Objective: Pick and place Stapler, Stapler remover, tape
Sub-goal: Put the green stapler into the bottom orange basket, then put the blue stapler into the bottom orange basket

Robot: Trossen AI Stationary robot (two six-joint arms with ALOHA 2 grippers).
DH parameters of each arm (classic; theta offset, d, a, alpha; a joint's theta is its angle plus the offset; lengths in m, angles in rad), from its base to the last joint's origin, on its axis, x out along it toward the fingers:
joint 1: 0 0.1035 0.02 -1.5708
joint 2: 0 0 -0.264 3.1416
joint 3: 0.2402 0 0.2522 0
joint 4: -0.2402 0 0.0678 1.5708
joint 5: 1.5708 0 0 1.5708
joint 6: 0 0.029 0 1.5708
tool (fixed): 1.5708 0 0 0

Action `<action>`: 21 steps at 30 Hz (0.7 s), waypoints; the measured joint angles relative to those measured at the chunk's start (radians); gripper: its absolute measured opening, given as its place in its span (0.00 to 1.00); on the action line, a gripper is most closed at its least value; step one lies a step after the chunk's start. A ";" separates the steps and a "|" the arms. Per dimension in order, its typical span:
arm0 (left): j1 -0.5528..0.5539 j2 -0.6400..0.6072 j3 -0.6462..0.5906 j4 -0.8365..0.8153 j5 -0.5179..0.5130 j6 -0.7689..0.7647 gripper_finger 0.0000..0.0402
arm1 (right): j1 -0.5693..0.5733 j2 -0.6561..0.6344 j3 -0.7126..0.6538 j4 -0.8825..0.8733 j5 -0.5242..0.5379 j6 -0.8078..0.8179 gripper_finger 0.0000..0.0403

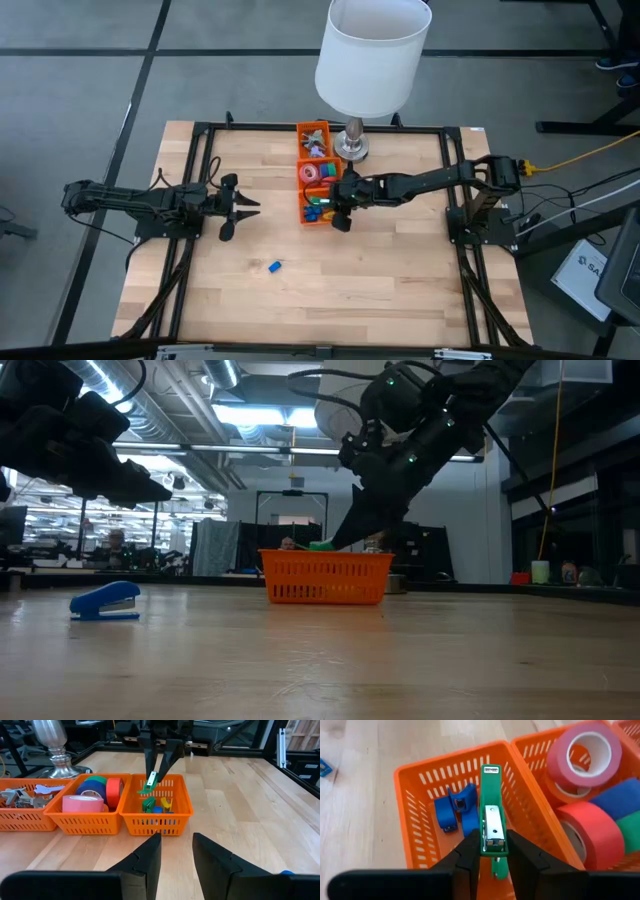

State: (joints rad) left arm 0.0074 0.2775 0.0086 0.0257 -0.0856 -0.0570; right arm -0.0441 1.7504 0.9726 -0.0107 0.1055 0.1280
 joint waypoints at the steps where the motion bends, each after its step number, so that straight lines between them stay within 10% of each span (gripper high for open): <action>1: 0.000 0.000 0.000 0.000 0.000 0.000 0.27 | 0.000 0.000 0.000 -0.006 0.000 0.000 0.20; 21: 0.000 0.000 0.000 0.000 0.000 0.000 0.27 | 0.009 0.001 0.000 -0.018 0.000 0.055 0.43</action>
State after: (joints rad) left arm 0.0076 0.2775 0.0088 0.0257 -0.0856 -0.0574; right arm -0.0353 1.7512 0.9726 -0.0292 0.1051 0.1833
